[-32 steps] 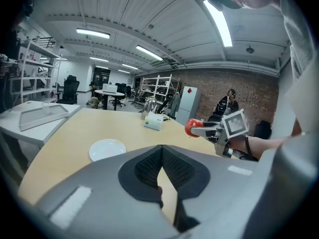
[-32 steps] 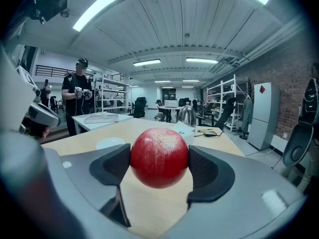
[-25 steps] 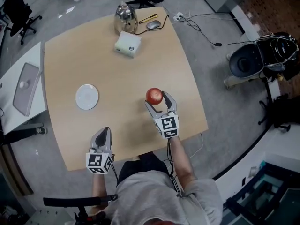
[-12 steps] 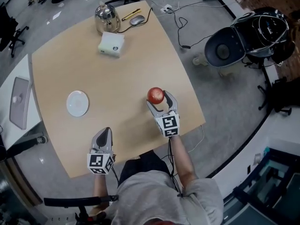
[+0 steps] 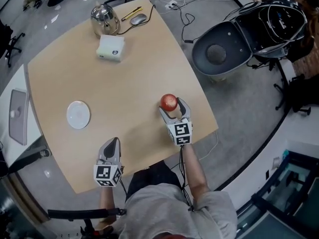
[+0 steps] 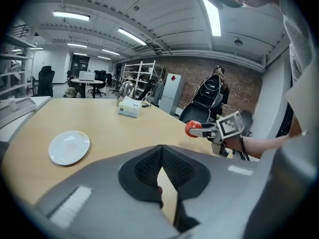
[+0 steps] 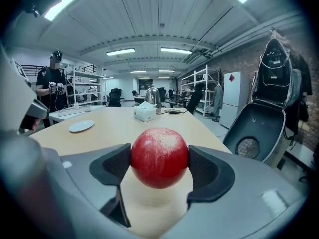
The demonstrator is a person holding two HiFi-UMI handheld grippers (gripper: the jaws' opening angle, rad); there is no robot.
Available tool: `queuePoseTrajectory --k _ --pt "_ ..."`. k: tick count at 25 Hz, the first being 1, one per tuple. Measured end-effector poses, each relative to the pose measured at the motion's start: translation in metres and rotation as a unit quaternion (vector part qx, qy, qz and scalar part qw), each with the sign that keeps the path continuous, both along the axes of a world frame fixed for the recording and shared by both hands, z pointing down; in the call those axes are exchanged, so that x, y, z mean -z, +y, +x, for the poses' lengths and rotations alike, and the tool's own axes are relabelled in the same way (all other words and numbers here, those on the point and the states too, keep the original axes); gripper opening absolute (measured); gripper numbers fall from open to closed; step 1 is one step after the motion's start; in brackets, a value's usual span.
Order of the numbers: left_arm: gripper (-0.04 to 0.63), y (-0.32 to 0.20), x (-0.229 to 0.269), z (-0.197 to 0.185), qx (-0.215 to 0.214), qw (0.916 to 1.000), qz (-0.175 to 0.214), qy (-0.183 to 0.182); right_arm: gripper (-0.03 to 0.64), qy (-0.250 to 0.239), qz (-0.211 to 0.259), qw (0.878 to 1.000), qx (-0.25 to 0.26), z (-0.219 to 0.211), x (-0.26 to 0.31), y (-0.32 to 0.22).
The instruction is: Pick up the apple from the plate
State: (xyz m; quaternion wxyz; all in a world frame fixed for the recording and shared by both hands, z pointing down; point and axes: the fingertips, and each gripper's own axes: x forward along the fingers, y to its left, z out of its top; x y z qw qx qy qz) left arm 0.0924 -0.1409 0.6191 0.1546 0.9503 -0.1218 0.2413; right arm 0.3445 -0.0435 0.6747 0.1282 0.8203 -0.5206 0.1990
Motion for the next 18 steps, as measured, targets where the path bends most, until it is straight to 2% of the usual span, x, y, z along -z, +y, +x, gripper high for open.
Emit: queuePoseTrajectory --k 18 --pt "0.020 0.016 -0.019 0.006 -0.030 0.9994 -0.009 -0.017 0.370 -0.019 -0.035 0.999 -0.032 0.005 -0.046 0.031"
